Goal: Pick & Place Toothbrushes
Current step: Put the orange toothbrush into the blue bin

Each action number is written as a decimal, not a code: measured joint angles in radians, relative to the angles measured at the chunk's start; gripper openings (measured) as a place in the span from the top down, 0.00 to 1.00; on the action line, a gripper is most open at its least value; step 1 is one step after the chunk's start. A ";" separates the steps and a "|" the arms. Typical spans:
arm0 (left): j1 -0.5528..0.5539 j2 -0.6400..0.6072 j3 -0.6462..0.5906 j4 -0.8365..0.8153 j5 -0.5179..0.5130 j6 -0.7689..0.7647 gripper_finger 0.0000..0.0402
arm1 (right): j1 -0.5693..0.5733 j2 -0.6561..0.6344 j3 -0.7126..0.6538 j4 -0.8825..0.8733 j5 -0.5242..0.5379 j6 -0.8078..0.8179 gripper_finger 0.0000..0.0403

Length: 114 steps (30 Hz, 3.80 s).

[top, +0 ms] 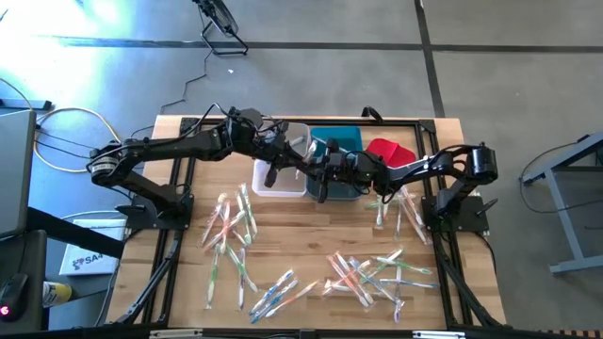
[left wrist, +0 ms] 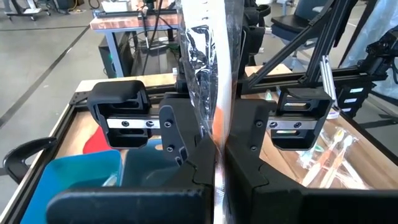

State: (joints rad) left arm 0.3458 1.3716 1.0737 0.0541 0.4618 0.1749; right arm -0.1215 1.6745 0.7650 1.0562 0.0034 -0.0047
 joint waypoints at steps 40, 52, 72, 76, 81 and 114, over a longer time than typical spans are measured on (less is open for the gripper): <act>0.064 -0.165 0.002 -0.213 -0.007 -0.022 0.50 | -0.003 -0.016 0.000 -0.087 0.023 0.001 0.94; 0.086 -0.288 0.001 -0.466 -0.011 -0.001 0.50 | -0.049 -0.017 0.000 -0.091 0.024 0.003 0.94; 0.086 -0.533 -0.362 -0.230 0.048 0.019 0.99 | -0.194 -0.368 0.063 -0.861 0.193 0.000 0.95; 0.086 -0.624 -0.419 -0.173 0.026 0.019 0.99 | -0.239 -0.352 0.154 -1.028 0.215 -0.022 0.95; 0.086 -0.743 -0.483 -0.168 -0.037 0.018 1.00 | -0.288 -0.294 0.245 -1.151 0.214 -0.053 0.95; 0.086 -0.931 -0.628 -0.156 -0.064 -0.080 1.00 | -0.516 0.019 0.296 -1.329 -0.004 -0.186 0.91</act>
State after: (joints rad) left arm 0.4320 0.4404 0.4454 -0.1014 0.3977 0.0954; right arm -0.6376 1.6936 1.0615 -0.2723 -0.0008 -0.1905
